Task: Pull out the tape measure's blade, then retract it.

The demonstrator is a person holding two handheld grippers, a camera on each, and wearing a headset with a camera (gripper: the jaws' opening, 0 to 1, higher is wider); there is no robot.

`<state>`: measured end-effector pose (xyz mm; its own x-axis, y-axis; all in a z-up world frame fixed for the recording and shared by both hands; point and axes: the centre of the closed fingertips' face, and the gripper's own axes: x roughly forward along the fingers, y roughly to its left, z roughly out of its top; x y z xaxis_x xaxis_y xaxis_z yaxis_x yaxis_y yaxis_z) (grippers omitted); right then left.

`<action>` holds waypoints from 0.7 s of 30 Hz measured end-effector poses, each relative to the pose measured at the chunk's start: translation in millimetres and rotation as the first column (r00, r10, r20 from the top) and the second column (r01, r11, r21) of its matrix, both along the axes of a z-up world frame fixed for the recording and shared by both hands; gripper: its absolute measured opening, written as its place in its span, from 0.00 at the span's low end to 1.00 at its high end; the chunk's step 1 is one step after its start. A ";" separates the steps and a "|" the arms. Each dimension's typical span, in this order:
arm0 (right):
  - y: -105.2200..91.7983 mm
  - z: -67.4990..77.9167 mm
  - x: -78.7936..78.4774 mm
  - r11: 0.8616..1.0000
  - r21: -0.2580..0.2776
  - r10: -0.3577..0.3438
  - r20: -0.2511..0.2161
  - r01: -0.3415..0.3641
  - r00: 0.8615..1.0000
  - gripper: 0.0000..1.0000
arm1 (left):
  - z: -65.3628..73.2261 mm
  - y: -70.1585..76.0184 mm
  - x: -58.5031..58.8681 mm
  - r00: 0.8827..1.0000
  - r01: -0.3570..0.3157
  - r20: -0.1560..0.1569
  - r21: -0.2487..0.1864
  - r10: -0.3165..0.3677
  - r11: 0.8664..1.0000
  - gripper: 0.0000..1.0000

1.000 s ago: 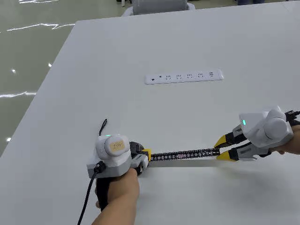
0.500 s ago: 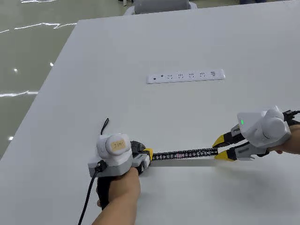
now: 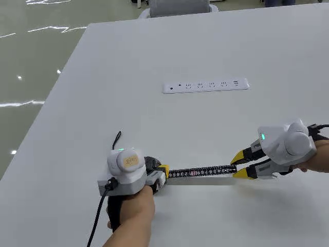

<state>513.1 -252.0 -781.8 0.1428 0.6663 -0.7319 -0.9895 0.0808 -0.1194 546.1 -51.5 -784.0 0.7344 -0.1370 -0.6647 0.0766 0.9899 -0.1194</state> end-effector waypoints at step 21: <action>9.1 -2.4 1.7 1.000 0.004 0.009 -0.005 -0.009 1.000 0.14 | 0.0 0.3 0.4 1.000 0.003 -0.003 -0.006 -0.003 1.000 0.61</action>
<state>514.8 -242.9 -784.2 0.1334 0.6702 -0.7301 -0.9908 0.0727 -0.1143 546.5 -51.2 -784.0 0.7321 -0.1436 -0.6658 0.0795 0.9889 -0.1259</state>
